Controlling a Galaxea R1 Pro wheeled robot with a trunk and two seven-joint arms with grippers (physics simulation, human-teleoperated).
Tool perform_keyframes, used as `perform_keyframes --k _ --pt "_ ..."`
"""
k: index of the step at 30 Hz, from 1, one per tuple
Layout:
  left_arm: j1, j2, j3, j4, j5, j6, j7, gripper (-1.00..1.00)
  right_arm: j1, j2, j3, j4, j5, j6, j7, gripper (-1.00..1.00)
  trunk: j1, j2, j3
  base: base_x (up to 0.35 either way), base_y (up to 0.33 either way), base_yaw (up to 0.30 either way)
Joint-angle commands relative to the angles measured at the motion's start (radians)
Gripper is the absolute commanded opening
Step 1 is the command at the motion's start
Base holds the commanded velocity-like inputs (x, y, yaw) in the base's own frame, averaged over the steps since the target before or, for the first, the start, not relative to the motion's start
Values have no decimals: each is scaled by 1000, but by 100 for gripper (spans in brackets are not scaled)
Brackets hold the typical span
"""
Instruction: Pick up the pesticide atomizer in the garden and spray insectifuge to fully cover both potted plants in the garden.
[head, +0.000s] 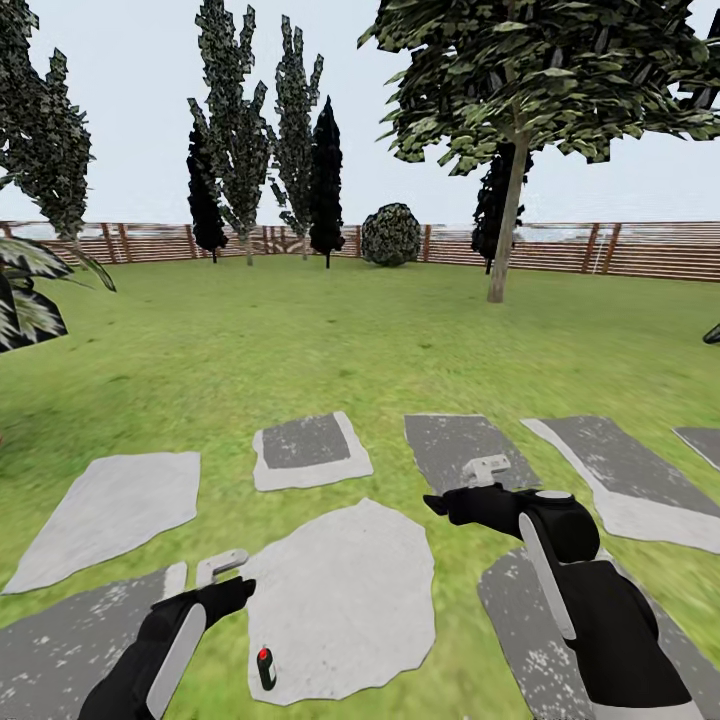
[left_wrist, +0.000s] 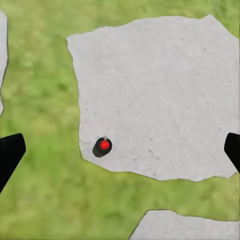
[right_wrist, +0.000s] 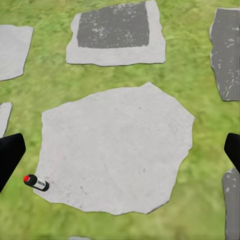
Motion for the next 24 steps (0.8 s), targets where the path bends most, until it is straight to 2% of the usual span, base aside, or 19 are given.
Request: perform_keyframes --k 1,20,24 --pt "0 0 2 0 10 3 7 100 -1 -1 -1 -1 0 4 1 100 4 -8 -4 0 0 0" --pt "0 -3 7 6 8 -3 8 100 -1 3 -4 -1 1 4 -2 100 77 -141 -64 0 0 0" --pt "1 -10 2 6 -1 -28 39 100 -1 4 -2 -1 1 4 -2 100 92 -169 -76 0 0 0"
